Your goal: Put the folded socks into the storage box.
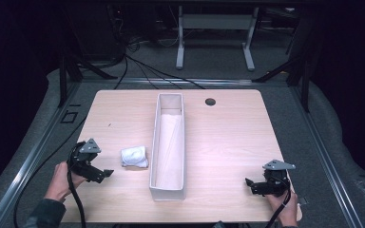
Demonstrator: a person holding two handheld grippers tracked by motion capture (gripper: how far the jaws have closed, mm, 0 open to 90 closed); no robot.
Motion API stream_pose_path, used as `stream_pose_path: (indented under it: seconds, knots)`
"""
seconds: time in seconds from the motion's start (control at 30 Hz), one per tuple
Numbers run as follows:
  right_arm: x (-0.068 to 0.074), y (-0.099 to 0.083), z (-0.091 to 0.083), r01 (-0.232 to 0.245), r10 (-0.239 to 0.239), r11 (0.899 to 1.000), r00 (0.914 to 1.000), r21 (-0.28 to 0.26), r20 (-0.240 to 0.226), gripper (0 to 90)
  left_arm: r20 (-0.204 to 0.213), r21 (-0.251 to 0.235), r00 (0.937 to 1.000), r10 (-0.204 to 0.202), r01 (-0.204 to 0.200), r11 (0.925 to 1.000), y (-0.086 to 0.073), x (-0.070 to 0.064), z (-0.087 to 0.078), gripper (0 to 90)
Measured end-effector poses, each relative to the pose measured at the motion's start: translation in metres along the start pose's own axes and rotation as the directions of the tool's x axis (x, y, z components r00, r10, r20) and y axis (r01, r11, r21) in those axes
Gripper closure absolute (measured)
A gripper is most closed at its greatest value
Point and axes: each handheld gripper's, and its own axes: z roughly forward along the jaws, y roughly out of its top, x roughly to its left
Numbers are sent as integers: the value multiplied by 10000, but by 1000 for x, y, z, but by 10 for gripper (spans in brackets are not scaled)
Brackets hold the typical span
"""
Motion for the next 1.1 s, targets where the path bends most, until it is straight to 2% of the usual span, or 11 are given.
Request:
stream_pose_path:
  seconds: [0.57,1.1]
  knots:
    - [0,0,0,22,-22,10000,10000,-16,-17,14,114,430,9990,429,-433,9981,31,10,-4,1]
    - [0,0,0,50,-50,10000,10000,-48,-40,21,295,1070,9954,917,-943,9898,65,16,4,0]
